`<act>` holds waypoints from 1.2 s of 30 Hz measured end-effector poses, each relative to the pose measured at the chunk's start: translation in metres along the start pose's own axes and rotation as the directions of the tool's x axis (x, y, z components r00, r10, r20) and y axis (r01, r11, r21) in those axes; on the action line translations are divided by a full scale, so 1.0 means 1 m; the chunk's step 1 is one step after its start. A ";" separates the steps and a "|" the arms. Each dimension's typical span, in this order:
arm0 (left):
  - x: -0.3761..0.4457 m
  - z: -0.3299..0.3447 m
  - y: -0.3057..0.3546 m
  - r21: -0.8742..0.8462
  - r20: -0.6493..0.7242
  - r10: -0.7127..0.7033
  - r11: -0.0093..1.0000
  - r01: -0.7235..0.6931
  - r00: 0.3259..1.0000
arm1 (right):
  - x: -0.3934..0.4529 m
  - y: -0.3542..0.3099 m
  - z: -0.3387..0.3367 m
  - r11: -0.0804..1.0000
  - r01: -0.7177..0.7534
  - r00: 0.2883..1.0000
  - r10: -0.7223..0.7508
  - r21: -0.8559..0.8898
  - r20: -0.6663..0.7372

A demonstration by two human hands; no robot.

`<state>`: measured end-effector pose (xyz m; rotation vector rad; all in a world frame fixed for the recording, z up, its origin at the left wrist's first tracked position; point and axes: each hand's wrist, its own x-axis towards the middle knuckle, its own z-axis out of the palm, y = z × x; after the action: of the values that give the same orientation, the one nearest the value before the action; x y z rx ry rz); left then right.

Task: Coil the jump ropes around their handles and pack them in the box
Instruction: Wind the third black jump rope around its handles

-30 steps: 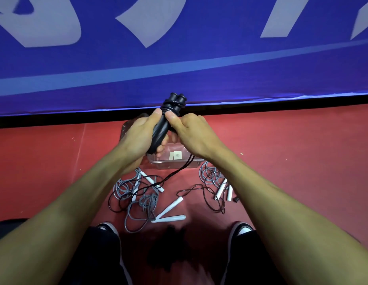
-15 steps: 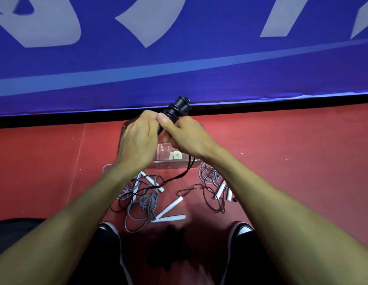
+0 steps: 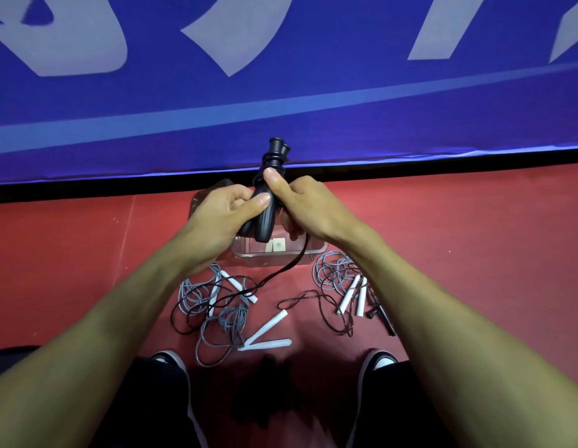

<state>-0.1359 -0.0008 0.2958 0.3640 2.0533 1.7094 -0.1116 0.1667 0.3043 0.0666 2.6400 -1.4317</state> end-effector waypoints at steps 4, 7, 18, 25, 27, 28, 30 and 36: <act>0.001 0.004 0.000 -0.109 -0.060 -0.085 0.991 0.078 0.995 | -0.003 0.001 0.000 0.994 -0.023 0.999 0.027 -0.105 0.031; 0.001 0.006 0.003 -0.182 -0.063 -0.108 0.979 0.095 0.992 | -0.003 0.001 0.001 0.984 -0.002 1.000 0.000 -0.179 -0.011; 0.000 0.006 -0.002 0.451 -0.116 0.064 0.892 -0.005 0.991 | -0.003 -0.007 0.014 0.994 0.055 0.998 -0.055 -0.095 0.011; 0.003 -0.007 0.001 -0.067 0.097 -0.048 0.996 0.055 0.994 | 0.005 0.000 0.002 0.992 0.026 0.998 -0.032 0.122 0.048; 0.004 -0.008 0.001 -0.106 0.112 -0.045 0.993 0.056 0.993 | 0.005 0.002 -0.001 0.994 0.008 0.999 -0.012 0.113 0.034; 0.003 -0.009 0.001 -0.075 0.091 -0.031 0.996 0.038 0.995 | 0.005 0.004 -0.001 0.996 0.003 0.999 -0.006 0.092 0.037; 0.002 -0.008 0.000 0.053 0.010 0.003 0.999 -0.004 1.000 | 0.005 0.007 0.000 0.999 -0.012 0.998 0.010 0.042 0.060; -0.004 0.001 0.000 0.339 -0.209 0.059 0.941 0.016 0.976 | 0.001 0.001 0.005 0.988 -0.080 0.992 0.065 0.132 0.112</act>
<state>-0.1315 -0.0017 0.2966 0.3171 2.5218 1.4558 -0.1118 0.1633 0.3003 0.0961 2.4265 -1.5441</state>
